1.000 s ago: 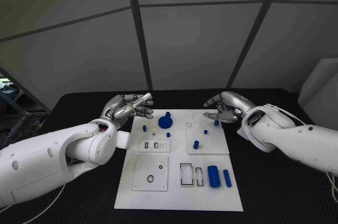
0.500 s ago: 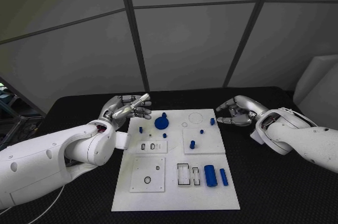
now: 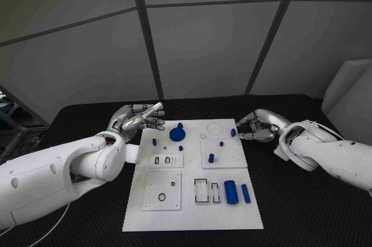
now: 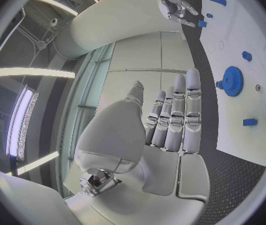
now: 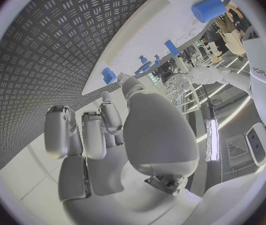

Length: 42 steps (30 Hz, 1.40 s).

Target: Assemble the parts on the task board

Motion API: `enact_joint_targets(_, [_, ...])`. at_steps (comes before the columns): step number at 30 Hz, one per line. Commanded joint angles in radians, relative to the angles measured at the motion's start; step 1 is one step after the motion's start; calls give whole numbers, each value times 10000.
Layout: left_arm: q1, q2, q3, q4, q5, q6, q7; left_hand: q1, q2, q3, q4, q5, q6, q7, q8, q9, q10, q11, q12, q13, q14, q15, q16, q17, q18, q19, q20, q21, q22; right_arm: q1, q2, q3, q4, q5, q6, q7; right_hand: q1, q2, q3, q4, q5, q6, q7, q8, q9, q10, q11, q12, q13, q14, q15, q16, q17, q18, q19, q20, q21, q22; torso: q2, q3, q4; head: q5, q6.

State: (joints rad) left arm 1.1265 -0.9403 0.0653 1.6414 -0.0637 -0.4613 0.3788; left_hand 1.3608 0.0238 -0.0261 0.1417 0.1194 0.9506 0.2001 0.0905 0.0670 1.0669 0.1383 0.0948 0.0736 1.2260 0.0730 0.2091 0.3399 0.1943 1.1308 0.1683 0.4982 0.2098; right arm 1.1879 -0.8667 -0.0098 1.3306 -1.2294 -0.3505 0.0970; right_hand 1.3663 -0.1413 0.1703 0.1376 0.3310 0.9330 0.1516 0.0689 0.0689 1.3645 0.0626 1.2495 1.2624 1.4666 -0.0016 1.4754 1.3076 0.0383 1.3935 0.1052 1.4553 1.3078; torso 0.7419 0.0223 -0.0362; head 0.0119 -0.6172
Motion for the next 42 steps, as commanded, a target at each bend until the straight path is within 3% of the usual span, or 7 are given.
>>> enact_joint_targets(1, [8, 10, 5, -6, -31, 133, 49, 34, 52, 9, -56, 46, 39, 26, -61, -5, 41, 38, -32, -11, 42, -6, -69, 15, -122, 49, -20, 43, -15, 2, 75, 5, -90, -92, 140, 70, 101, -5, -28, -25, -37, -82, 16, -36, -7, -27, 28, -2, 16, 633, -52, -21, 825, 174, -62, 5, -49, 251, -6, -3, 2, -8, -9])
enact_joint_targets(8, [7, 15, 5, -13, -31, 144, 51, 45, 53, 12, -65, 47, 43, 24, -63, -4, 45, 37, -34, -10, 37, -6, -78, 23, -122, 45, -20, 42, -18, -11, 336, 6, -368, -128, 140, -11, 110, 84, -33, -6, -51, -31, 36, 6, 10, 6, 41, 33, 47, 649, -42, 6, 879, 162, -18, 10, -26, 302, -2, -3, 12, -50, -17])
enact_joint_targets(22, [7, 12, 6, -5, -31, 157, 44, 45, 53, 12, -65, 47, 43, 24, -63, -4, 45, 37, -34, -10, 37, -6, -78, 23, -122, 45, -20, 42, -18, -42, 736, 7, -694, -319, 190, -193, 232, 306, 20, -43, -127, 130, 52, 88, 40, 113, 52, 172, 175, 693, -30, 90, 1035, 132, 95, 23, 39, 436, -2, 7, 3, 0, -55])
enact_joint_targets(37, [7, -15, 6, 11, -31, 173, 17, 45, 53, 12, -65, 47, 43, 24, -63, -4, 45, 37, -34, -10, 37, -6, -78, 23, -122, 45, -20, 42, -18, -64, 788, 7, -786, -451, 368, -394, 272, 384, 28, -92, -155, 415, 51, 215, 80, 193, 51, 289, 285, 710, -29, 125, 1100, 118, 149, 26, 70, 501, -9, 19, -10, 36, -64])
enact_joint_targets(42, [7, -11, 6, 12, -31, 187, 9, 45, 53, 12, -65, 47, 43, 24, -63, -4, 45, 37, -34, -10, 37, -6, -78, 23, -122, 45, -20, 42, -18, -84, 818, 7, -811, -485, 275, -455, 265, 528, 77, -75, -144, 742, -14, 387, 130, 233, 1, 352, 346, 713, -60, 131, 1114, 117, 161, 9, 76, 517, -2, 12, 11, 28, -69])
